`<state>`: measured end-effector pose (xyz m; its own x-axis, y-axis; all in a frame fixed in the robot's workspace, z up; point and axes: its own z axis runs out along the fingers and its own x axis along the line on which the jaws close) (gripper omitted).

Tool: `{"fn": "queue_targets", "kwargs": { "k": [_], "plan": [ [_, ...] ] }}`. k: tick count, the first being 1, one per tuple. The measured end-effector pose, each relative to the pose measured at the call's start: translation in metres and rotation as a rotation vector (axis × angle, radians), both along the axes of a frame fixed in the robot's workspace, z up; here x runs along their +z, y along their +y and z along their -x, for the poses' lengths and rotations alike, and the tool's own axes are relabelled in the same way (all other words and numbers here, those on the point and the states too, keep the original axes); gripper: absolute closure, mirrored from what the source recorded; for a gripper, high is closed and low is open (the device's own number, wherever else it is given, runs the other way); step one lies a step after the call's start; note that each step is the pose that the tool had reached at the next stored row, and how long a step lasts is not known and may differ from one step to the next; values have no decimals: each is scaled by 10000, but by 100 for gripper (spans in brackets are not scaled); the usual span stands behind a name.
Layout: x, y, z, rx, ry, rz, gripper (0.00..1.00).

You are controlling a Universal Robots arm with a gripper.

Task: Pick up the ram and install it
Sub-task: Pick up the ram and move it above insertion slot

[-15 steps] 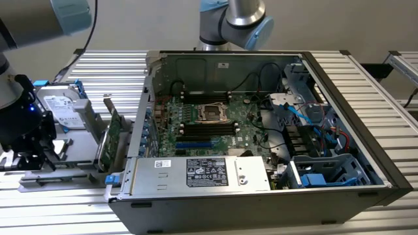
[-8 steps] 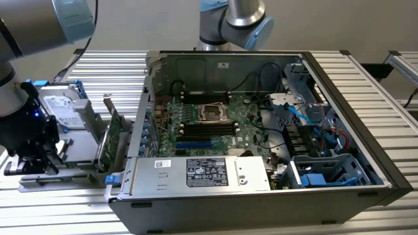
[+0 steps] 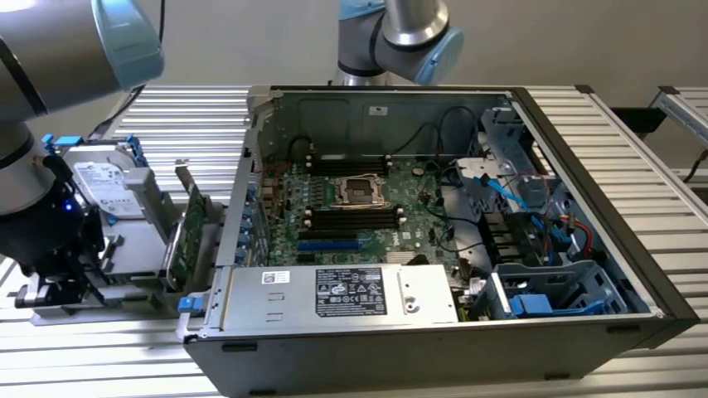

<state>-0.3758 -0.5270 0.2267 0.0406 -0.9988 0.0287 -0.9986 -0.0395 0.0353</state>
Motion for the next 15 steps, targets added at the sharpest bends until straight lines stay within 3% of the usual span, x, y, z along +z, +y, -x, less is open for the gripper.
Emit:
{"fn": "queue_targets", "kwargs": {
  "k": [9,15],
  "plan": [
    [-163,-2,22,1,-21,0,70],
    [-264,2,61,2,-123,-2,70]
  ]
}}
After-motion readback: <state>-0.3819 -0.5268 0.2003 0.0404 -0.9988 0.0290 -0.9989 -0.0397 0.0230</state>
